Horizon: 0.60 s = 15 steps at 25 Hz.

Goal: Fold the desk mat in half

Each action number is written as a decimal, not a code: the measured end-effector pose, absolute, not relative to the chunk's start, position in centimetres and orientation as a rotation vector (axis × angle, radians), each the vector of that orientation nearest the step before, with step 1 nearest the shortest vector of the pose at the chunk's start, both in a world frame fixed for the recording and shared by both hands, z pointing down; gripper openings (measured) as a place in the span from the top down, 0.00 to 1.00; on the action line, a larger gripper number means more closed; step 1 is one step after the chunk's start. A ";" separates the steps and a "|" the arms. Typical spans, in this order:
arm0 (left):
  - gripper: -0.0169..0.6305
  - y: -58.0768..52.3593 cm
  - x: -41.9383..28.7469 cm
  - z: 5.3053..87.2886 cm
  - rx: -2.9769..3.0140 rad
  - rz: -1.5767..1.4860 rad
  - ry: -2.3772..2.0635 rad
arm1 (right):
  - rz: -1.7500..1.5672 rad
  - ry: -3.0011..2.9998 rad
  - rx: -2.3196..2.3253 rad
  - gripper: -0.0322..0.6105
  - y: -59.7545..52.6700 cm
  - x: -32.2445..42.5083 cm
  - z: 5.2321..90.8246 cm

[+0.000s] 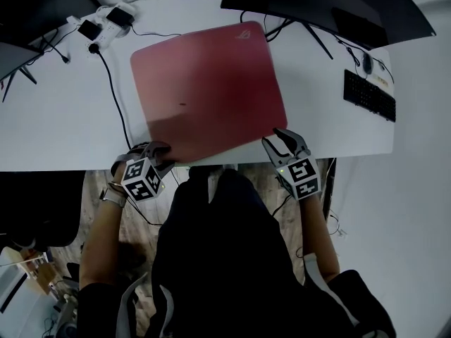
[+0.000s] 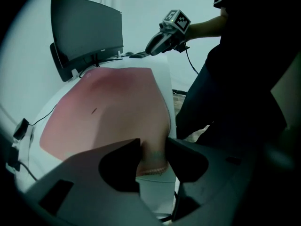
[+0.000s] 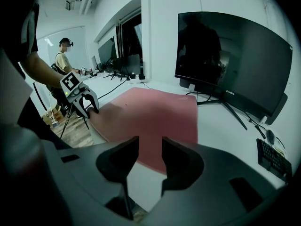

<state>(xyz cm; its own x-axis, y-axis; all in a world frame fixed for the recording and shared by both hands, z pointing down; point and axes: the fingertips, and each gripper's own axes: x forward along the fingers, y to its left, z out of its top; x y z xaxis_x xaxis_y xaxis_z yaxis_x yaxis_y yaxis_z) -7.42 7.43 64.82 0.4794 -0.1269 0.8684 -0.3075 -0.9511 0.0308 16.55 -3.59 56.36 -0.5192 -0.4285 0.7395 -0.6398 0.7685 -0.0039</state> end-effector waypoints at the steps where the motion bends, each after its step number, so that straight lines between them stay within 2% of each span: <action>1: 0.72 7.2 -7.5 64.6 2.549 1.463 -0.390 | 0.355 -2.198 0.798 0.72 -3.6 16.5 56.3; 7: 0.81 6.4 -7.6 64.2 2.591 1.511 -0.407 | 0.336 -2.206 0.811 0.72 -3.7 15.6 55.7; 11: 0.86 5.1 -8.0 62.6 2.608 1.403 -0.474 | 0.321 -2.211 0.802 0.72 -3.9 14.7 55.4; 15: 0.87 4.0 -8.4 61.2 2.635 1.339 -0.518 | 0.314 -2.206 0.750 0.65 -3.7 13.9 55.3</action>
